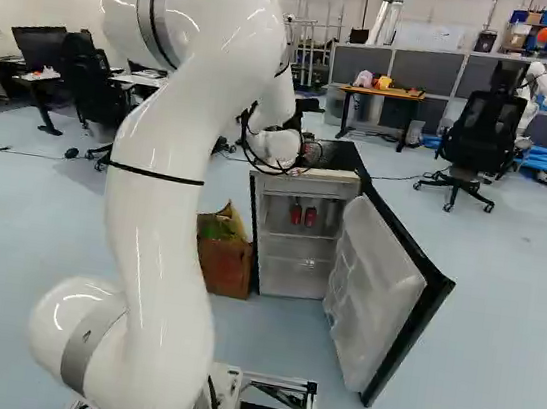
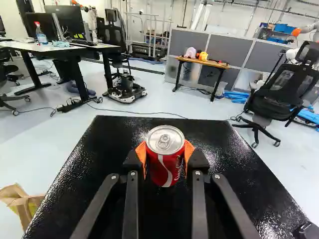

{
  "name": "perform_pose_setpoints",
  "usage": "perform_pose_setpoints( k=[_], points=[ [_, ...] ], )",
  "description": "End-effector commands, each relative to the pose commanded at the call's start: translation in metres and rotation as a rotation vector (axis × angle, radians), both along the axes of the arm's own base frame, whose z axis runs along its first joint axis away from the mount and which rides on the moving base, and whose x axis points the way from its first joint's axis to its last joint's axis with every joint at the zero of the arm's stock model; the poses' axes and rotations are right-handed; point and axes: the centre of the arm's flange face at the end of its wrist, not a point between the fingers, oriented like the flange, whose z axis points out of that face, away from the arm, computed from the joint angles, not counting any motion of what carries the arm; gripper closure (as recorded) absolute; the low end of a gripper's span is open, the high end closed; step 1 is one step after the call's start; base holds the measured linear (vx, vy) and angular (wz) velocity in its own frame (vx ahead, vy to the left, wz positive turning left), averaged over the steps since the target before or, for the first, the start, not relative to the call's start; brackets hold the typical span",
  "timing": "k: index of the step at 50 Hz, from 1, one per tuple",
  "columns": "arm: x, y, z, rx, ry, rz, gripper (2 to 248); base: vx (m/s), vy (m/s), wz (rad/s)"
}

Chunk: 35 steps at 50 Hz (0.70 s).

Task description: Grab a drink from the fridge

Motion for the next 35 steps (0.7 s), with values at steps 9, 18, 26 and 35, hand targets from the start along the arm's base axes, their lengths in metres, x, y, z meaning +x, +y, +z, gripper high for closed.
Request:
perform_pose_setpoints(
  k=[9,18,26,35],
  points=[
    [0.0,0.0,0.0,0.0,0.0,0.0,156,0.0,0.0,0.0],
    [0.0,0.0,0.005,-0.001,-0.007,0.0,156,0.0,0.0,0.0],
    [-0.001,0.0,0.013,-0.004,-0.02,0.0,156,0.0,0.0,0.0],
    [-0.002,0.0,0.024,-0.007,-0.035,0.0,156,0.0,0.0,0.0]
  ],
)
